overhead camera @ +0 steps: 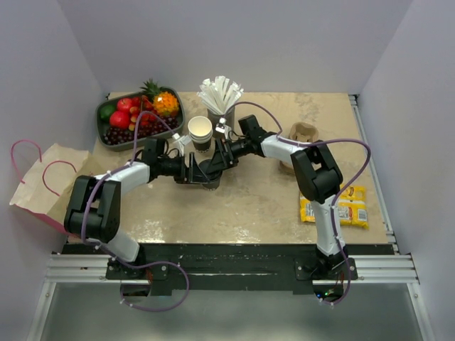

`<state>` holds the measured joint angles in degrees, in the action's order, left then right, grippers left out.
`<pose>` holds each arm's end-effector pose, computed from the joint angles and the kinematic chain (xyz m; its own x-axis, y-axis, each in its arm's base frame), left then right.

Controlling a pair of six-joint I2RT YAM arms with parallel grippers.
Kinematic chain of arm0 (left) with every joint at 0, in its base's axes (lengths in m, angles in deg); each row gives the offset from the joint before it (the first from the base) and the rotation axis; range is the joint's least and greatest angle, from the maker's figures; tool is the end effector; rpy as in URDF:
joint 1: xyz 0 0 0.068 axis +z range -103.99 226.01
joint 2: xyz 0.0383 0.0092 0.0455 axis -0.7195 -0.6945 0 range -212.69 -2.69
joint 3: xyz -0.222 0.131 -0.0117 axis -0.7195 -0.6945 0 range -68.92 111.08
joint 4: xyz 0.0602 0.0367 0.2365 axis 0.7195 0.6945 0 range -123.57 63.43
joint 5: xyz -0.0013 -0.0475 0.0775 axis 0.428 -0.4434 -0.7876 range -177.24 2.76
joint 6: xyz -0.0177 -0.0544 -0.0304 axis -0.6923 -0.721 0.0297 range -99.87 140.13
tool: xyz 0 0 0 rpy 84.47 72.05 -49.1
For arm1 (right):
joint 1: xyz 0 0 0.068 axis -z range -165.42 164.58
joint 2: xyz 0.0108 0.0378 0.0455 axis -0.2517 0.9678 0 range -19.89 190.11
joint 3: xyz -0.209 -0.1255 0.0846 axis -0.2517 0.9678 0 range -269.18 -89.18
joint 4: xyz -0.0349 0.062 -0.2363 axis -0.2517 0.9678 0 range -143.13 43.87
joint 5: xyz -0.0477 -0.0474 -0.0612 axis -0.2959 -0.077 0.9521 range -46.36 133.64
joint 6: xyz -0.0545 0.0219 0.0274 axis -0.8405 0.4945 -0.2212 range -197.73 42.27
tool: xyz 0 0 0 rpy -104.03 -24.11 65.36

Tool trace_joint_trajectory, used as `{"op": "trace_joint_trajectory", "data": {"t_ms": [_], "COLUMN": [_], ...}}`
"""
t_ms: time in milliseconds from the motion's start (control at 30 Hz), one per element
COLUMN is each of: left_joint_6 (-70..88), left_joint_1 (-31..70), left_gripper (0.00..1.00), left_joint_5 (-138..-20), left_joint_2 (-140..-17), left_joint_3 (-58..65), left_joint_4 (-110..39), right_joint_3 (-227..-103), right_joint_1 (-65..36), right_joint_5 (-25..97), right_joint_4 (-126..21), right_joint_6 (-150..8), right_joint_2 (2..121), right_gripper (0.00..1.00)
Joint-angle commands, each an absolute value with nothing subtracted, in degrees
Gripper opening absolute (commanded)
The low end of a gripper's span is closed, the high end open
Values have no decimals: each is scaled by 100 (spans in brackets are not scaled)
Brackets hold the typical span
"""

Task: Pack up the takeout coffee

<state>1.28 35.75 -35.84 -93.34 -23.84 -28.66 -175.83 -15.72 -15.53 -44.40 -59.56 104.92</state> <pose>0.2816 -0.0911 0.1591 -0.9124 -0.0397 -0.4074 0.3230 0.5415 -0.7762 0.3646 0.2632 0.1503 -0.8375 -0.3043 -0.4538 -0.5305 0.2539 0.8088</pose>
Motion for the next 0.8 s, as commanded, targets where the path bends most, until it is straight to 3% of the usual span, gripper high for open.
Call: {"op": "trace_joint_trajectory", "data": {"t_ms": [0,433,767], "left_joint_6": [1116,1433,2248], "left_joint_1": [3538,3116,3169], "left_gripper": [75,71,79], "left_joint_5": [-6287,-7282,-5201], "left_joint_2": [-10059,-10465,-9244], "left_joint_3": [-2200,-1953,-1689], "left_joint_4": [-2057,-2004,-1863], "right_joint_3": [-17294,-17232,-17496], "right_joint_1": [-1645,-1636,-1259], "right_joint_5": [-1287,-1550,-1726], "right_joint_4": [-4311,-4416,-4671], "right_joint_6": [-5893,-5682,-5708], "right_joint_2": [10834,11019,10430], "right_gripper": [99,99,99]}}
